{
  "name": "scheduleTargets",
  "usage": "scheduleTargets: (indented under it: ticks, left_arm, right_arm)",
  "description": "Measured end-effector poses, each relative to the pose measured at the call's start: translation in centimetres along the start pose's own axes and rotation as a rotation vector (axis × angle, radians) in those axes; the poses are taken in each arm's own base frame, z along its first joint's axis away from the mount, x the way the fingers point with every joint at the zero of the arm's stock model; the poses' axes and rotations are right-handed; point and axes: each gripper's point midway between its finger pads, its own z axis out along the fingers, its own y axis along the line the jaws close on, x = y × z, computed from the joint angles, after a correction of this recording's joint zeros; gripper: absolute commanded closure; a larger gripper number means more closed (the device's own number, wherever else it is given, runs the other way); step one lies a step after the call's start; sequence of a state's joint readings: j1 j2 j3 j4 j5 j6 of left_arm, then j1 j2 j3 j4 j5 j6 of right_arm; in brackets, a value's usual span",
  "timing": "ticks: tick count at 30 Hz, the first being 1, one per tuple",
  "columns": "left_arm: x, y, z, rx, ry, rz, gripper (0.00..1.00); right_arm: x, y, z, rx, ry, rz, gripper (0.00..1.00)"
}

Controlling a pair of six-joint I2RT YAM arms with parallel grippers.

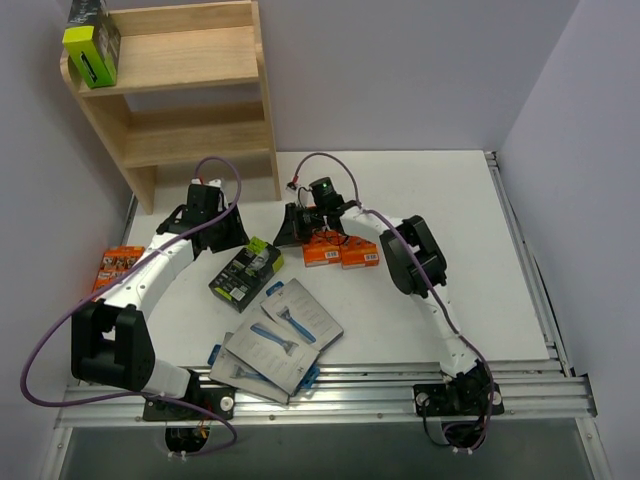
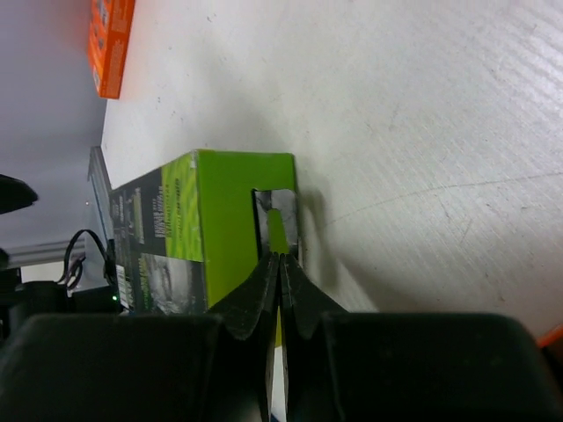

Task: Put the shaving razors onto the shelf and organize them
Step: Grab a shaving razor with the right arm

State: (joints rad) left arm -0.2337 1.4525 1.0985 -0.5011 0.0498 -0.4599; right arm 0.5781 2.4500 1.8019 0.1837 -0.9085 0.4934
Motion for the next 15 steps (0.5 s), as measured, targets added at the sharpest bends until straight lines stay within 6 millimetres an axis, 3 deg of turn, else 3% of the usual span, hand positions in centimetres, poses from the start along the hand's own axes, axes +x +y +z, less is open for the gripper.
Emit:
scheduleTargets:
  ticks: [4,11,12,14,15]
  left_arm:
    - [0.0,0.0,0.0,-0.001,0.0,0.0,0.49]
    - [-0.2,0.3,0.0,-0.016,-0.009,0.0,0.49]
    - [-0.1,0.3,0.0,-0.016,-0.008,0.0,0.49]
    - [-0.1,0.3,0.0,-0.017,-0.007,0.001,0.49]
    - [-0.1,0.3,0.0,-0.018,-0.006,0.001,0.49]
  right_arm:
    - [-1.7,2.1,-1.0,-0.011,-0.041,-0.008,1.0]
    - [-7.3,10.6,-5.5,-0.085,-0.198,-0.132,1.0]
    - [-7.8,11.6,-6.1,-0.093,-0.218,-0.151,0.96]
    - [-8.6,12.9,-7.0,-0.094,-0.25,-0.172,0.69]
    - [-8.9,13.0,-7.2,-0.087,-0.26,-0.174,0.62]
